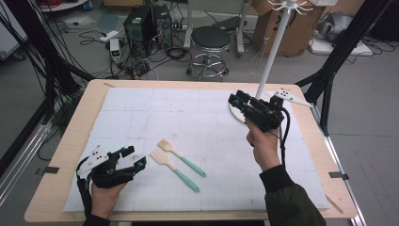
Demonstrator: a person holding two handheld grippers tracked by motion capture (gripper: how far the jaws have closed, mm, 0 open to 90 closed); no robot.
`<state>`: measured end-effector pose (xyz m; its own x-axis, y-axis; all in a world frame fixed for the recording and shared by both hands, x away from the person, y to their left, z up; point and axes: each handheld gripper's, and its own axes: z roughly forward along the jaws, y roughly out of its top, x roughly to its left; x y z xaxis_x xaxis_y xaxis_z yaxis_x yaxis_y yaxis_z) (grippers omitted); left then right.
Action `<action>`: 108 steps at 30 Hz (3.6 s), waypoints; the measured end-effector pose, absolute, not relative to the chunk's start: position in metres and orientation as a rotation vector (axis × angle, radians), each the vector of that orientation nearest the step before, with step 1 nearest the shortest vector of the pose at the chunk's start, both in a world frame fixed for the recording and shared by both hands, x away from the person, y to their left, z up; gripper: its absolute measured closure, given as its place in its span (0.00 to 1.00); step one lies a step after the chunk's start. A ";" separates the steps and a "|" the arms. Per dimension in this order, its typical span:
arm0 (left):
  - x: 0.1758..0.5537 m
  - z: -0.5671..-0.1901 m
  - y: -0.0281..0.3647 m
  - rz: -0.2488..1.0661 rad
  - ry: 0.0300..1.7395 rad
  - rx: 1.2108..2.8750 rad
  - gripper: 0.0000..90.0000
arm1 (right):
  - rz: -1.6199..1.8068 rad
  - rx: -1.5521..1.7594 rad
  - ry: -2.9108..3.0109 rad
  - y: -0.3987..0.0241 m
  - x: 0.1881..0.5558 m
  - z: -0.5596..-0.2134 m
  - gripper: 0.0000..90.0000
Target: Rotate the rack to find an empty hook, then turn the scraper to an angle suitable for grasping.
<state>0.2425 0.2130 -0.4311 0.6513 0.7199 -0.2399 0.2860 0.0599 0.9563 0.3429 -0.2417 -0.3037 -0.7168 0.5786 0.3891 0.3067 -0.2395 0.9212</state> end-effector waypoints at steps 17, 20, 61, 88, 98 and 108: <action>0.241 -0.433 0.211 0.396 0.878 1.537 0.33 | 2.043 1.091 1.972 -0.226 0.327 -0.350 0.45; 0.241 -0.433 0.211 0.397 0.875 1.535 0.33 | 2.012 1.096 2.014 -0.220 0.325 -0.354 0.44; 0.238 -0.436 0.208 0.389 0.878 1.559 0.33 | 2.019 1.094 2.110 -0.215 0.292 -0.397 0.40; 0.238 -0.435 0.209 0.390 0.875 1.554 0.33 | 1.935 1.067 2.428 -0.153 0.292 -0.428 0.88; 0.238 -0.435 0.209 0.391 0.877 1.550 0.33 | 1.855 1.117 2.546 -0.130 0.296 -0.435 1.00; 0.238 -0.434 0.209 0.394 0.873 1.547 0.33 | 1.693 1.101 2.697 -0.112 0.287 -0.447 1.00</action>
<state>0.2377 0.2095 -0.4342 0.6547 0.7182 -0.2358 0.2987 0.0407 0.9535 0.2869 -0.1122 -0.4469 -0.7634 0.4031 0.5047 0.6297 0.2908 0.7203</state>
